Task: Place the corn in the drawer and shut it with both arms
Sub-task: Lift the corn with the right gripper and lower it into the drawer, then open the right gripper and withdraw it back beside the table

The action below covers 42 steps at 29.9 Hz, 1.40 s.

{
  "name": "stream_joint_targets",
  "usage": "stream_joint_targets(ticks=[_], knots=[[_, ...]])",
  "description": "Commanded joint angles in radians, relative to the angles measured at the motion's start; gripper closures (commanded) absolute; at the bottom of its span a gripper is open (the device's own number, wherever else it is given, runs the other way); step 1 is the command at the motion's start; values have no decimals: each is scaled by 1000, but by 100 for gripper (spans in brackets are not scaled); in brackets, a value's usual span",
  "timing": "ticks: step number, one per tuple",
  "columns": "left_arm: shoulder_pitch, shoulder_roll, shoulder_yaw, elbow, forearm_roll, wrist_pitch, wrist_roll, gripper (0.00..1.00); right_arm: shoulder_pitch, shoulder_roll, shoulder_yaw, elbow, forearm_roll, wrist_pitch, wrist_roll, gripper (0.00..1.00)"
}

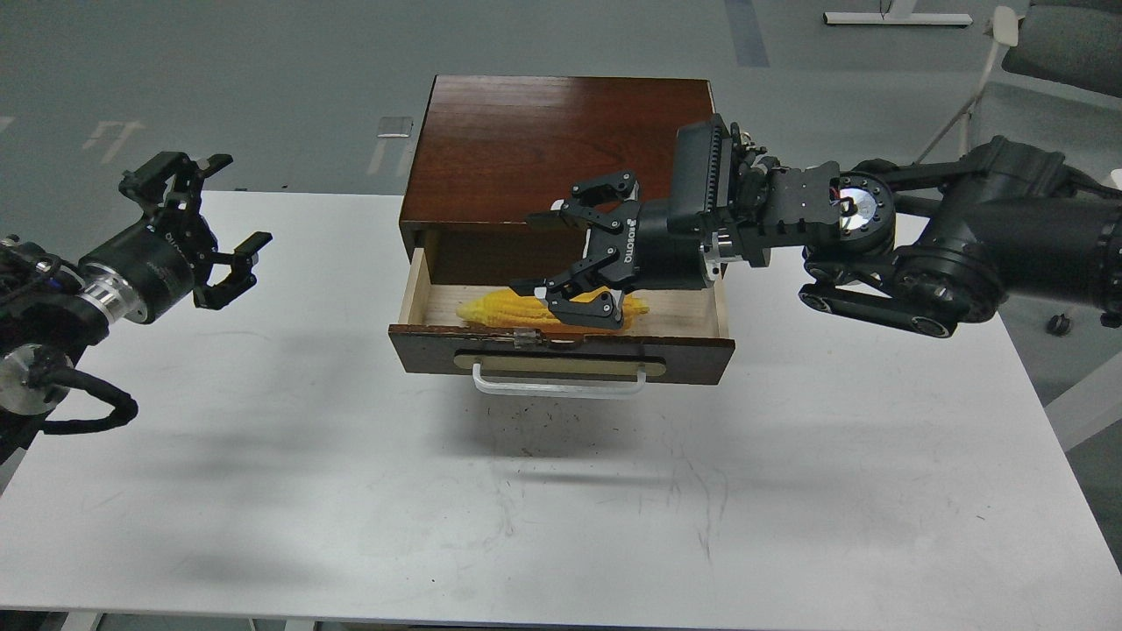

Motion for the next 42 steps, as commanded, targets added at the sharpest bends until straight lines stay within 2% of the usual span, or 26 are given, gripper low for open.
stream_joint_targets(ticks=[1,7,11,13,15,16,17,19,21,22,23,25,26,28,29,35,38,42], knots=[[2,-1,0,-1,0,2,0,2,-10,-3,1,1,5,-1,0,0],[4,-5,2,0,0,2,0,2,-16,-1,62,-4,51,-3,0,0],[5,-5,2,0,0,2,0,2,-2,-5,129,-4,374,58,0,1],[5,-5,2,0,0,2,0,2,9,-21,148,-7,599,171,0,1],[5,0,0,0,2,2,0,2,30,-84,194,-17,904,350,0,1],[5,0,0,0,0,2,0,2,29,-104,211,-20,978,400,0,1],[5,3,0,2,0,1,0,2,21,-148,241,-40,1111,492,-4,1],[5,6,2,2,0,1,0,2,10,-196,270,-71,1224,583,-48,1],[5,6,2,0,0,-8,0,2,-45,-267,332,-137,1399,751,-132,1],[5,6,0,2,0,-11,0,2,-63,-277,353,-152,1437,790,-151,1],[5,5,0,0,0,-13,2,2,-110,-299,393,-172,1518,843,-192,1],[5,3,-1,0,-1,-13,2,2,-167,-327,432,-177,1598,870,-235,1],[5,2,-3,0,-3,-13,2,2,-227,-360,470,-175,1656,873,-283,1],[5,-5,-3,0,-2,-13,2,2,-326,-397,529,-183,1694,862,-338,1],[5,-8,-3,2,-3,-10,3,2,-389,-405,574,-194,1700,852,-350,1],[5,-18,-3,0,-1,-2,3,2,-612,-437,729,-214,1747,827,-363,1],[5,-18,-3,-1,-3,-8,3,2,-654,-437,729,-212,1748,798,-369,0],[5,-20,-34,-3,-12,-11,2,2,-666,-437,740,-211,1749,727,-355,0]])
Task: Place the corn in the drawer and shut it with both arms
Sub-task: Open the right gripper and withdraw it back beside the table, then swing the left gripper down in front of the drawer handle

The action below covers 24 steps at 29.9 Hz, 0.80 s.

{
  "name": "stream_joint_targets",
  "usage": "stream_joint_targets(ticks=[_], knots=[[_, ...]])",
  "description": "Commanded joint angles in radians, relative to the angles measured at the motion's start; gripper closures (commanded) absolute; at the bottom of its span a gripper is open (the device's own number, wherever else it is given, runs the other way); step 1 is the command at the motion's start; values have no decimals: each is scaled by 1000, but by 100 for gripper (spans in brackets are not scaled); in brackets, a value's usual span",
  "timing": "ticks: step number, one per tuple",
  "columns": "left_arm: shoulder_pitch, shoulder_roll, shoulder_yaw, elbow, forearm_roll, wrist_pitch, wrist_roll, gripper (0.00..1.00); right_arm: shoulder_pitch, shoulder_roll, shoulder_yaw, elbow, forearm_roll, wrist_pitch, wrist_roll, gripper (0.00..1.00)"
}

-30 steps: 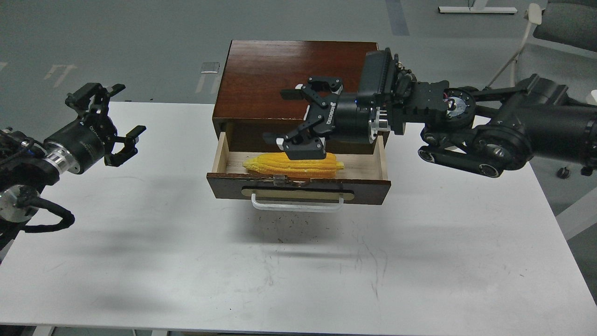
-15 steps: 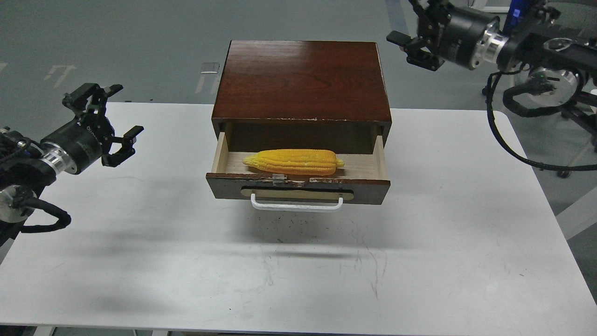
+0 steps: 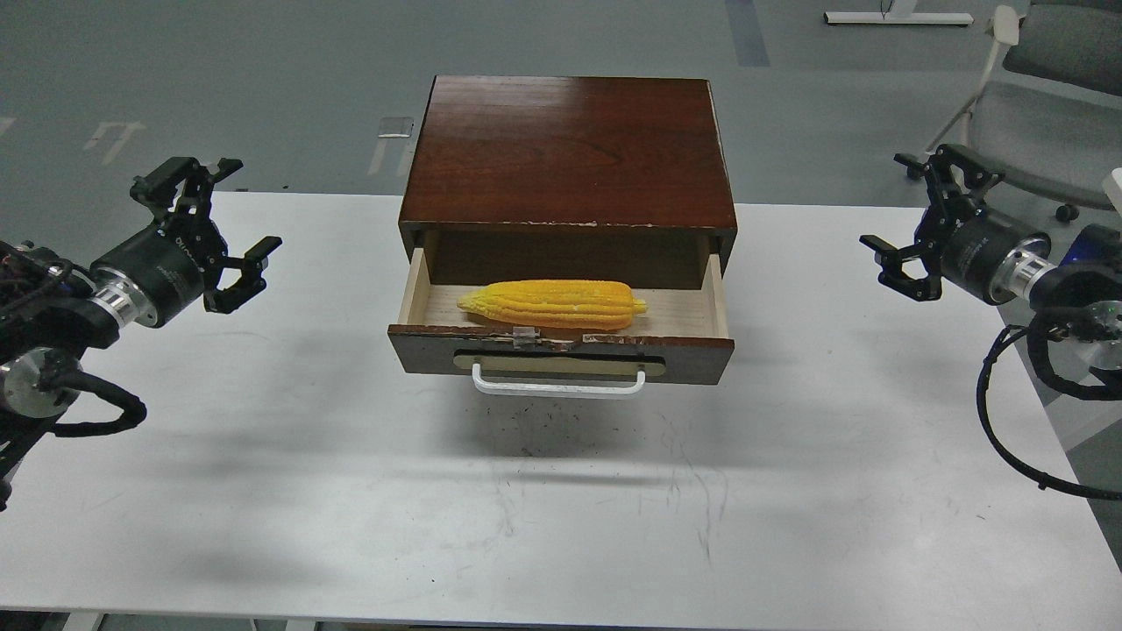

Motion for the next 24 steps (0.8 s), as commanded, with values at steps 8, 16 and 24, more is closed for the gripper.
stream_joint_targets(ticks=[8,16,24], knots=[[1,1,-35,-1,-48,-1,-2,2,-10,19,11,12,-1,-38,9,0],[-11,72,-22,2,23,11,-120,2,-8,13,14,16,-1,-40,9,0],[-35,146,-37,-15,562,180,-149,2,-10,21,13,7,-6,-50,9,0]])
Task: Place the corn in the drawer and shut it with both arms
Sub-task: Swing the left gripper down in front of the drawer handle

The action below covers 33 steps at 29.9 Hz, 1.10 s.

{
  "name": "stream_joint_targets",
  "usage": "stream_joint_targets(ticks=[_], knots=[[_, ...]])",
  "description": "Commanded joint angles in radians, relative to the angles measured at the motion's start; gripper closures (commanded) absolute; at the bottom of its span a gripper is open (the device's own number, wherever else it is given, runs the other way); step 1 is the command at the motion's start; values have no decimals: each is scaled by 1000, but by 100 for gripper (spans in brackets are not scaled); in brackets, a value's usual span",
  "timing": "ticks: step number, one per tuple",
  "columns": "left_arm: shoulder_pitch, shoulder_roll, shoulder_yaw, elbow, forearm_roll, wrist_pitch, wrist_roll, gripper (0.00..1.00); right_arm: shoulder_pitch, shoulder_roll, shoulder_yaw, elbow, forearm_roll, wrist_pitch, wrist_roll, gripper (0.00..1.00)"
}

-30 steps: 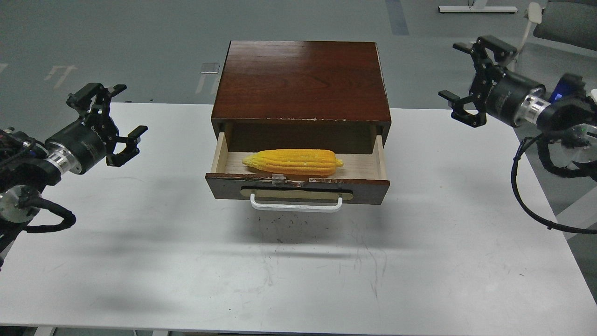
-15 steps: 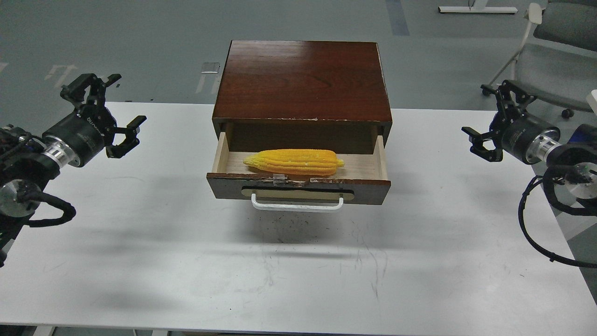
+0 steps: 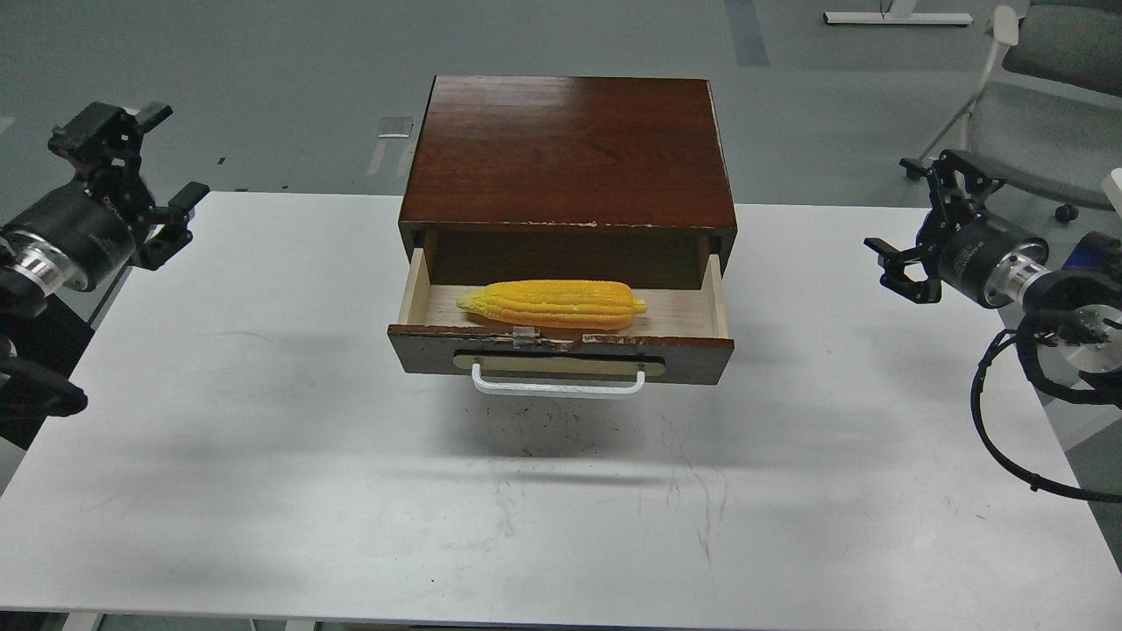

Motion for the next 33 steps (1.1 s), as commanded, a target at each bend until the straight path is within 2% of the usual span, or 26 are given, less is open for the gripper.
stream_joint_targets(ticks=[1,5,10,12,13,14,16,17,19,21,24,26,27,30,31,32,33], knots=[[-5,23,-13,-8,211,82,-5,2,-1,6,1,3,0,-2,0,0],[-20,28,-16,-48,220,115,-28,2,-1,14,-1,-1,0,-4,-1,0],[-39,13,-16,-53,219,108,-33,2,-1,14,-1,-1,0,-4,0,0],[-40,22,-12,-74,231,108,-60,2,-1,14,-1,-1,-2,-4,0,0],[-42,32,-3,-126,262,126,-104,2,-1,14,-1,-1,-2,-4,0,0],[-42,54,-4,-183,345,175,-139,2,-2,14,-1,-1,-2,-4,0,0],[-40,81,-4,-237,470,281,-139,2,-2,14,-4,-3,-2,-5,0,0],[-40,95,0,-302,606,413,-139,2,-6,14,-7,-4,-2,-5,0,0],[-40,112,3,-387,760,573,-139,2,-15,14,-7,-6,-2,-7,0,0],[-43,134,-21,-448,758,559,-139,2,-21,14,-7,-14,-2,-7,0,0],[-52,198,-42,-574,682,458,-139,2,-25,25,-9,-20,-2,-8,0,0],[-52,218,-55,-693,676,442,-139,2,-25,34,-9,-20,-2,-8,0,0],[-52,220,-52,-714,681,442,-139,2,-27,34,-9,-20,-2,-8,0,0],[-51,215,-46,-752,794,442,-139,24,-42,34,-6,-26,-2,-17,2,0],[-48,203,-40,-752,911,447,-139,37,-47,34,-6,-38,-2,-21,2,0],[-45,198,-35,-752,981,451,-139,44,-47,34,-7,-43,-2,-21,2,0],[-45,178,-30,-752,1126,477,-139,60,-52,35,-7,-52,-2,-21,2,0]])
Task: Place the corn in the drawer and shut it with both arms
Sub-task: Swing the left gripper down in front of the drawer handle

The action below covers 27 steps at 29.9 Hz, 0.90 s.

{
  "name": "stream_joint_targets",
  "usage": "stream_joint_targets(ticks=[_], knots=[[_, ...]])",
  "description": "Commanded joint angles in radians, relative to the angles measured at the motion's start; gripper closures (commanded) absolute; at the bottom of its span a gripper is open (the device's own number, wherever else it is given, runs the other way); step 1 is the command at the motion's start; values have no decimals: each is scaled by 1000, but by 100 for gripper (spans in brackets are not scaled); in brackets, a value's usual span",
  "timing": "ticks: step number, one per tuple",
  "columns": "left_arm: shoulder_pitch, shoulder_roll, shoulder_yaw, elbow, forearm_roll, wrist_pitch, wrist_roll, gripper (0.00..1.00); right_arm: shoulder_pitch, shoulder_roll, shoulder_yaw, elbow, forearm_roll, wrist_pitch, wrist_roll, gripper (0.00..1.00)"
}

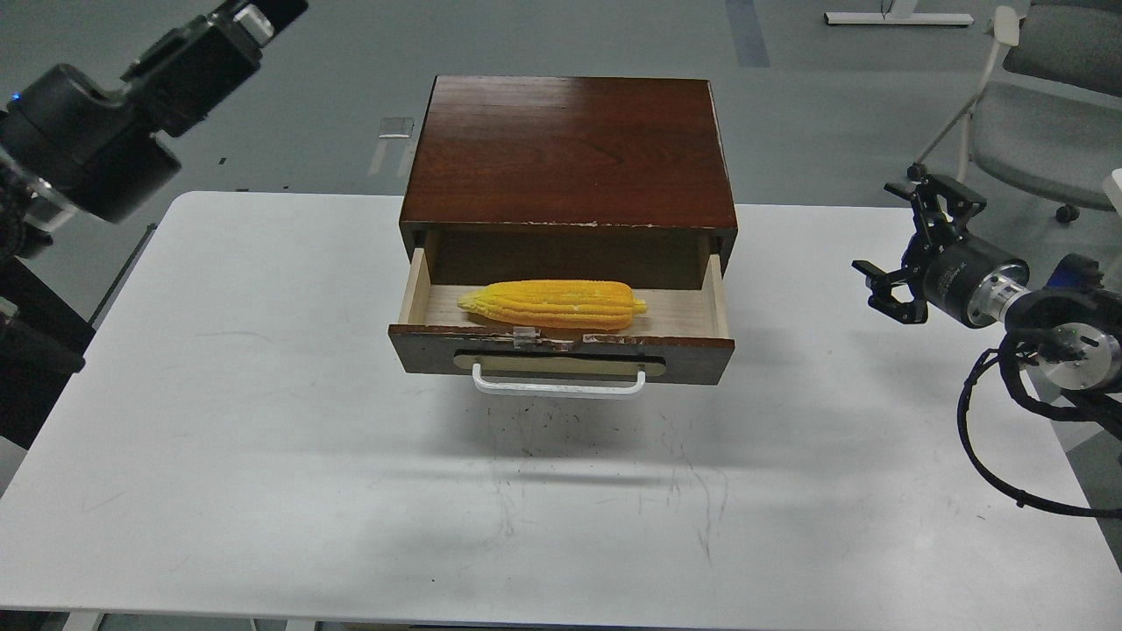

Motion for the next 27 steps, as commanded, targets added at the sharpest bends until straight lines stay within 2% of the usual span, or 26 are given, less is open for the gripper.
stream_joint_targets(ticks=[1,2,3,4,6,9,11,13,17,19,23,27], knots=[[7,-56,19,-7,412,76,0,79,-15,2,0,-30,0,-4,1,0],[7,-57,19,-7,414,76,0,79,-15,2,0,-30,0,-4,1,0],[4,-78,26,-7,561,125,0,95,-21,2,0,-38,0,-6,1,0],[-4,-90,31,-7,702,163,0,100,-24,3,-2,-38,0,-12,1,0],[-10,-113,31,-7,817,186,0,100,-25,13,-2,-39,0,-29,1,0],[-5,-142,56,-7,817,199,0,100,-25,26,-3,-39,-3,-47,1,0],[-4,-150,121,-7,817,240,0,100,-25,31,-5,-39,-3,-55,1,0],[-4,-149,270,-7,817,289,0,100,-28,31,-12,-44,-5,-59,1,0],[10,-153,419,-7,817,289,0,100,-35,52,-14,-81,-6,-79,1,0],[57,-161,483,-7,817,289,0,100,-35,83,-17,-134,-9,-87,1,0],[146,-233,484,-6,817,289,0,100,-35,115,-19,-171,-11,-87,1,0],[154,-319,449,34,817,289,0,100,-35,120,-20,-174,-11,-87,1,0]])
